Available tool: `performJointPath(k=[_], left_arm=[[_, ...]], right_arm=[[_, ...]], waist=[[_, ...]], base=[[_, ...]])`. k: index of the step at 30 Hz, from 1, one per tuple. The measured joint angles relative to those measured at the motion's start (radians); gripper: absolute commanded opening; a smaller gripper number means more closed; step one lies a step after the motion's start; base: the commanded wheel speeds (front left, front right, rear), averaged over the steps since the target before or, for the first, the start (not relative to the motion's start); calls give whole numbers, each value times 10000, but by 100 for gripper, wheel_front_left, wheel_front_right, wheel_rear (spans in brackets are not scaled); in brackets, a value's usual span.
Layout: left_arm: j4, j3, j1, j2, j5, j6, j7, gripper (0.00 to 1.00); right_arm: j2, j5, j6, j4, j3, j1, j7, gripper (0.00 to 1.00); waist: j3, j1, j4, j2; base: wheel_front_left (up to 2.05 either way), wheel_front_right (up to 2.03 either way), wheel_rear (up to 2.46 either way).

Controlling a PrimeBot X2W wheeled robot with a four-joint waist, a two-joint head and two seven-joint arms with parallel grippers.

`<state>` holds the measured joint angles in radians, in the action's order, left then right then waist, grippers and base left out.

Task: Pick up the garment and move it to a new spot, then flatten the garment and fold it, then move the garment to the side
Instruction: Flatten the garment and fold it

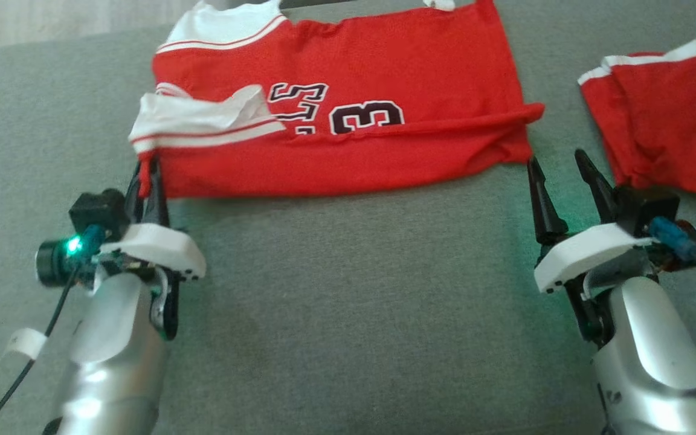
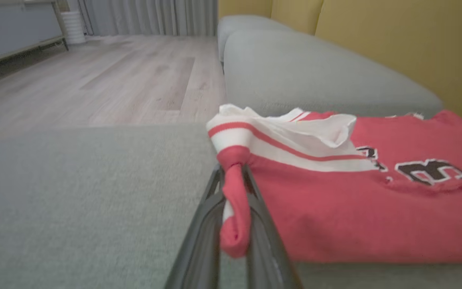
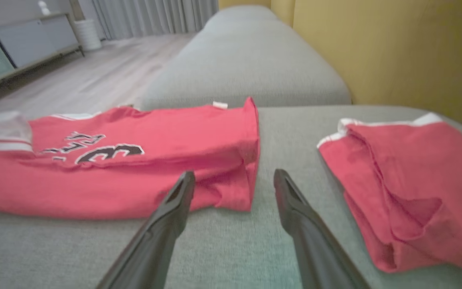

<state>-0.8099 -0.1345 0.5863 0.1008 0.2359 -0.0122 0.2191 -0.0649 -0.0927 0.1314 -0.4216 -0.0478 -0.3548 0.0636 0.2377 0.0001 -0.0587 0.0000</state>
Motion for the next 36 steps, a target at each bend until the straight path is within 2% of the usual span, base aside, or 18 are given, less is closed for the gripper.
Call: performJointPath(k=[9,18,25,26,27,29,36], left_arm=[[1308,-617,-34,-169,-280,224,213,0],[1722,-936,-65,-209,-336,228,213,0],[1829,-1151,-64,-291,-351,224,215,0],[1827,-1166,-64,-295,-349,224,215,0],[1822,-1174,-64,-295,-349,222,215,0],[1787,-1187,-64,-295,-347,222,215,0],[1549,-1198,-183,-274,-272,211,213,0]], right_arm=[[40,-366,0,-1848,945,-1096,-1151,100],[40,-1258,0,-3919,1174,-2499,-1666,100],[0,-44,0,-5417,1356,-3603,-1783,100],[-10,94,0,-5576,1310,-3738,-1781,47],[-23,284,0,-5676,1221,-3828,-1762,0],[-48,796,0,-5837,999,-3947,-1569,0],[-255,1028,0,-6167,514,-3954,-811,0]], waist=[[4,0,572,0],[301,0,850,0],[452,0,1134,0],[461,0,1170,0],[466,0,1198,0],[461,0,1231,0],[205,0,1161,0]], base=[[0,0,0],[0,0,0],[0,0,0],[0,0,0],[0,0,0],[0,0,0],[0,0,0]])
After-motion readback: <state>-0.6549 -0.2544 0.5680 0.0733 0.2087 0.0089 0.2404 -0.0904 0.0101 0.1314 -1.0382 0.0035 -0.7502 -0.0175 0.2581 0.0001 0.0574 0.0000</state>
